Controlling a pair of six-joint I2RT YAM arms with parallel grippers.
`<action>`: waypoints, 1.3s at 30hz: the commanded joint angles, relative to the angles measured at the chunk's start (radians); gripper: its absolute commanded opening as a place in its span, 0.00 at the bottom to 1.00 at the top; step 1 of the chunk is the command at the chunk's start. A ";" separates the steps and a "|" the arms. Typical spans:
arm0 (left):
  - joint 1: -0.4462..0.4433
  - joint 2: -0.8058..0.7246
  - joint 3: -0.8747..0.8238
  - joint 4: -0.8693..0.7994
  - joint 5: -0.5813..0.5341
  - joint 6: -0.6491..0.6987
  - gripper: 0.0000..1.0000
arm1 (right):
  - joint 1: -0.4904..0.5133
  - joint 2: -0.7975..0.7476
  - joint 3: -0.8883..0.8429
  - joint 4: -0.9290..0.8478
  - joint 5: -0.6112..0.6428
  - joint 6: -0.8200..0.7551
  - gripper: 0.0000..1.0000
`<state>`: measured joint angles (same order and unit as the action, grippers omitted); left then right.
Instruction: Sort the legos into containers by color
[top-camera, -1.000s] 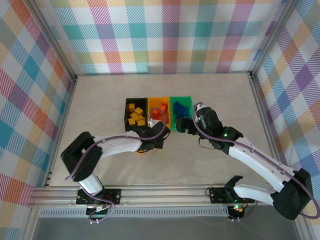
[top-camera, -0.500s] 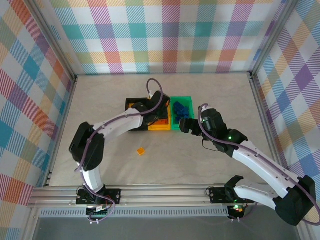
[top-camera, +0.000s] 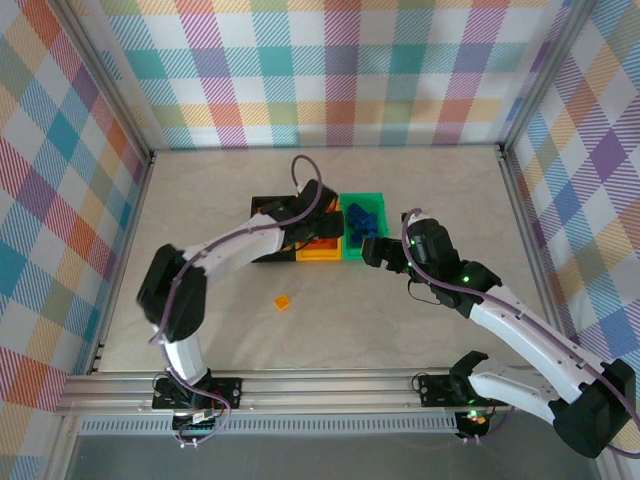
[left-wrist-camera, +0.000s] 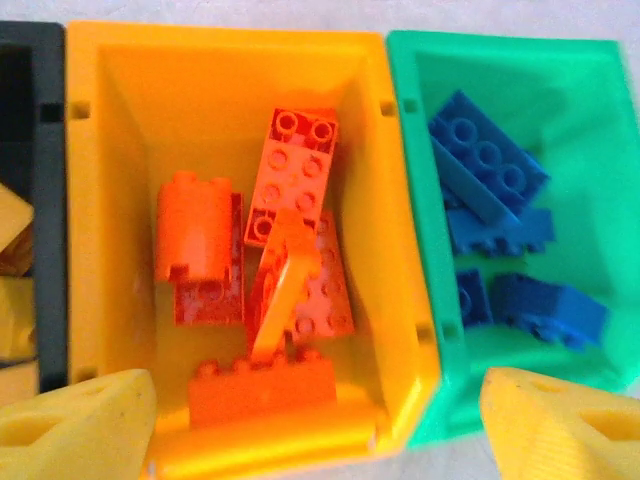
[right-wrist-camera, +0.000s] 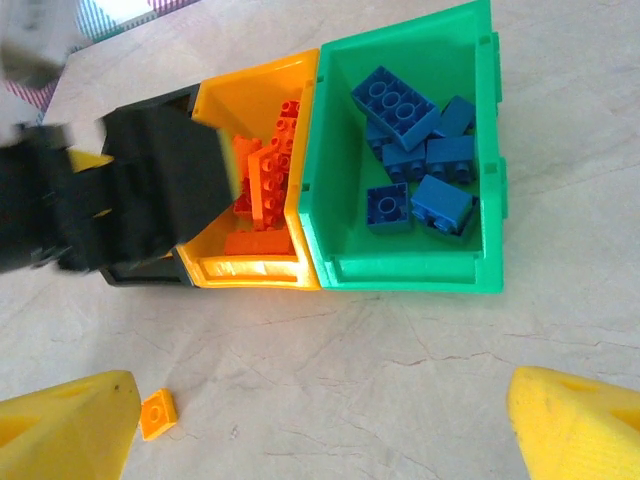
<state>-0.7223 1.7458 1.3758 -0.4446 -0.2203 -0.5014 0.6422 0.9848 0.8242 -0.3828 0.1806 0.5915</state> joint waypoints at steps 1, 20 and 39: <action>-0.042 -0.186 -0.154 0.025 0.018 -0.041 0.87 | -0.005 0.019 -0.011 0.019 -0.026 0.010 0.95; -0.050 -0.309 -0.661 0.065 0.014 -0.246 0.80 | -0.005 0.042 -0.046 0.061 -0.066 0.047 0.95; -0.052 -0.240 -0.658 0.056 0.070 -0.239 0.37 | -0.006 0.051 -0.038 0.062 -0.056 0.041 0.95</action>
<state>-0.7746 1.4986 0.7238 -0.3901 -0.2028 -0.7406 0.6415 1.0424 0.7799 -0.3367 0.1192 0.6220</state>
